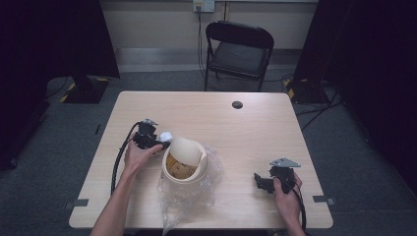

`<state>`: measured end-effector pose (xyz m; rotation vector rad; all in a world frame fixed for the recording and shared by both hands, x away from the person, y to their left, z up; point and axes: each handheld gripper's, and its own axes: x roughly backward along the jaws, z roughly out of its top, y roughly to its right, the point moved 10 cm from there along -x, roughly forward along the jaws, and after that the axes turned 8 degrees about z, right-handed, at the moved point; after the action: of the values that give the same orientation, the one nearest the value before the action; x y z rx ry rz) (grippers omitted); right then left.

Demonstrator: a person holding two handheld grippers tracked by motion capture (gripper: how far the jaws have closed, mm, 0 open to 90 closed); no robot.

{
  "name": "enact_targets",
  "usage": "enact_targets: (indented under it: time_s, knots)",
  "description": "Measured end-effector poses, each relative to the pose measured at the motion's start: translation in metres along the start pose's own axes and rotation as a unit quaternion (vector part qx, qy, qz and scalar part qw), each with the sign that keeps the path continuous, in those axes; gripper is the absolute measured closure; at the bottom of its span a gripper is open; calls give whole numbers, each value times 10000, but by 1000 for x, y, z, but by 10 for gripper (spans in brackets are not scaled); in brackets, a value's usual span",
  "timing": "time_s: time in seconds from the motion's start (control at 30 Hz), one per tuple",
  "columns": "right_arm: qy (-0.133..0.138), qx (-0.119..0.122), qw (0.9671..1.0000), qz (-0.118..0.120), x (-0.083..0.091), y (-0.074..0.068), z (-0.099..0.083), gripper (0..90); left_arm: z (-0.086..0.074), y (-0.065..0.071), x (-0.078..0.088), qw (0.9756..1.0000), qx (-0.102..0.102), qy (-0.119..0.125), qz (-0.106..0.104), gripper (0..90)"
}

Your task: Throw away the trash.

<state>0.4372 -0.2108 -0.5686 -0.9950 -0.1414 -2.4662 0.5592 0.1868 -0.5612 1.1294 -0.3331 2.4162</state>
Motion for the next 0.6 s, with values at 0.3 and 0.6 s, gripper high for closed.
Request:
enact_targets:
  time_s: [0.3,0.6]
  knots:
    - [0,1,10000,-1,0,0,0,111,2,4,1,9994,-269,30,227,632]
    - [0,2,10000,-1,0,0,0,111,-6,0,9,9999,29,166,-9,779]
